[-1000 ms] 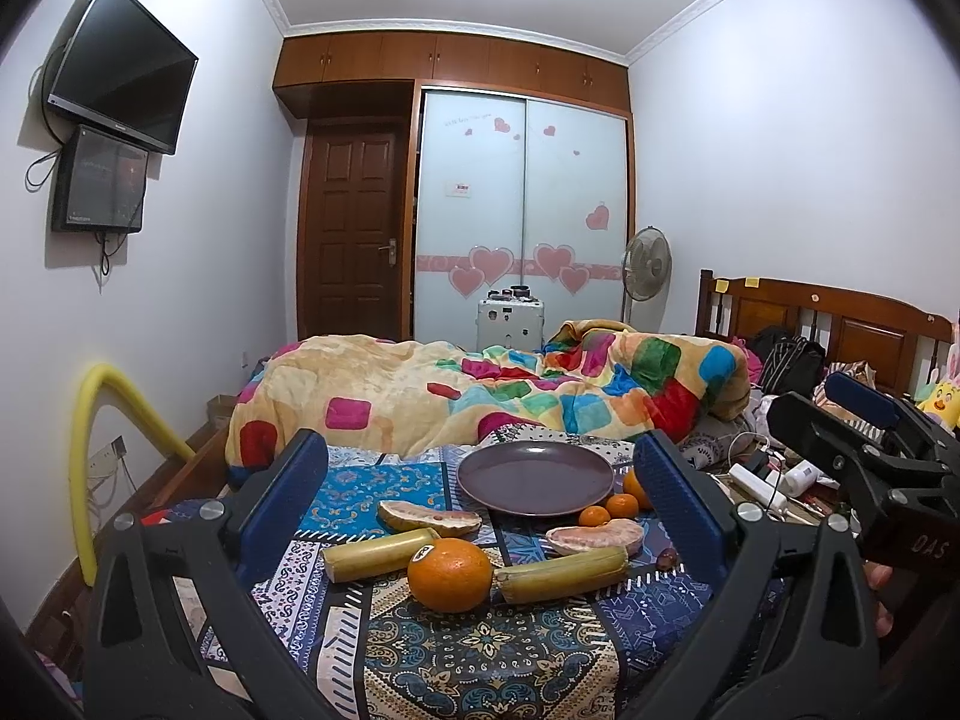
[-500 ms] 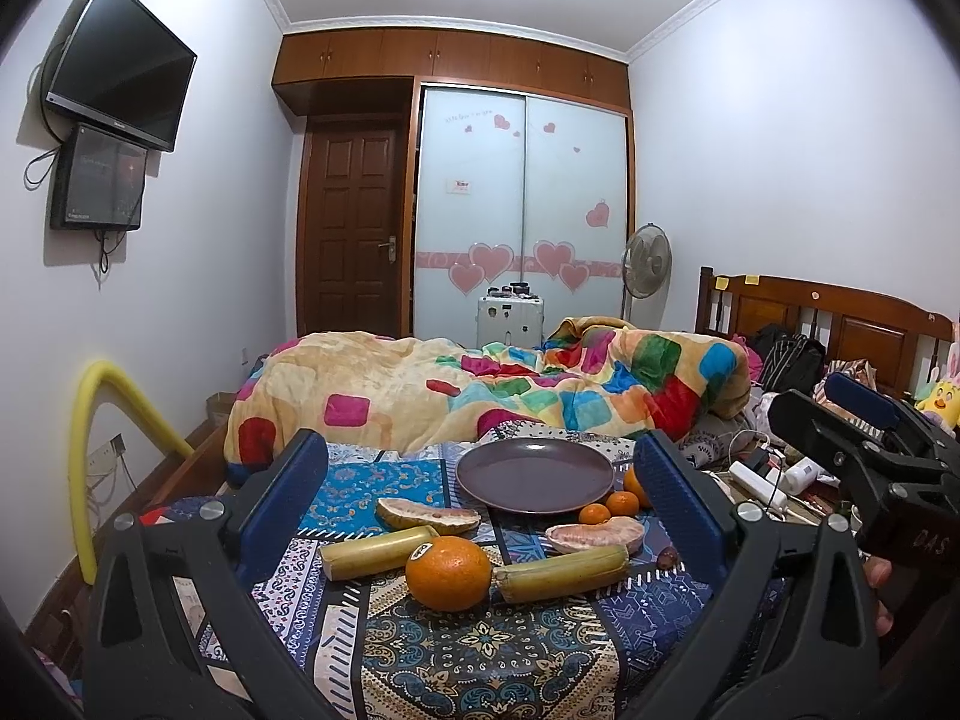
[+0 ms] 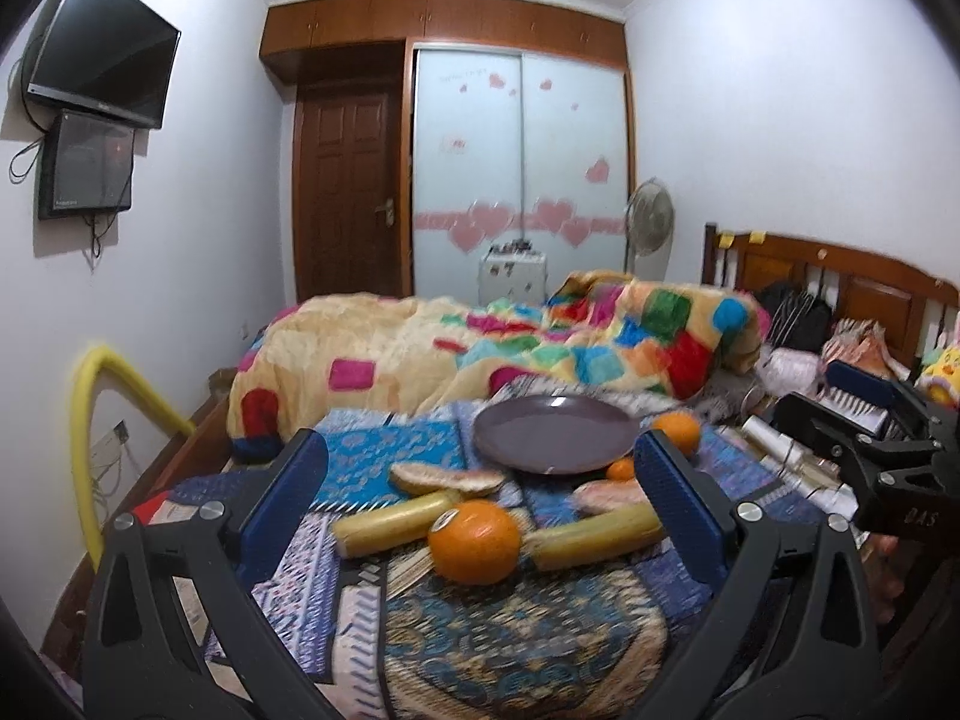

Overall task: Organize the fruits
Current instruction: 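Grasp the stickered large orange with the left tool while the right tool grasps another large orange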

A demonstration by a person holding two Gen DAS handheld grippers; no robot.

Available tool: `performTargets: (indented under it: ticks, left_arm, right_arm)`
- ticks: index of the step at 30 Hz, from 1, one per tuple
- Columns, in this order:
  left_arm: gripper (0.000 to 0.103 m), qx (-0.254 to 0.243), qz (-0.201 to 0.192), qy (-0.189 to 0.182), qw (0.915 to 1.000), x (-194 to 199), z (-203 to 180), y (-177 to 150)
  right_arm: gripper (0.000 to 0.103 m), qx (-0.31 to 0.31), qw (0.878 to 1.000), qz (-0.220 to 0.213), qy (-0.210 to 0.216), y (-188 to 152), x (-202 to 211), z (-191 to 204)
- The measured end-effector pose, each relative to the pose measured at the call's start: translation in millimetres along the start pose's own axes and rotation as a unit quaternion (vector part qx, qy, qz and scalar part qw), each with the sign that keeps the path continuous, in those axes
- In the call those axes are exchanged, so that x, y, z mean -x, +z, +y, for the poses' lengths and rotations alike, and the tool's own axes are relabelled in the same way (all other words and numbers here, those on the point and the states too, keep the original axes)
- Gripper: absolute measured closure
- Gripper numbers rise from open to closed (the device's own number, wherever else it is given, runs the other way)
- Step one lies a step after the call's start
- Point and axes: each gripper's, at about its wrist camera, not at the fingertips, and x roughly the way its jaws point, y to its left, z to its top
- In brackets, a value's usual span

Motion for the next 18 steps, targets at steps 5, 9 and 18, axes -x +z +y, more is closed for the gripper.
performTargets:
  ticks: [5,9,18]
  left_arm:
    - [0.000,-0.005,0.057,0.019,0.9982,-28,21,-21]
    - [0.001,0.018,0.113,0.014,0.9933,-55,40,-40]
    - [0.010,0.058,0.173,-0.019,0.9829,-96,45,-52]
  right_arm:
    - [0.000,0.019,0.998,0.067,0.007,-21,-32,-12]
    - [0.000,0.018,0.994,0.111,0.010,-33,-54,-20]
    - [0.001,-0.021,0.986,0.167,0.013,-33,-94,-59]
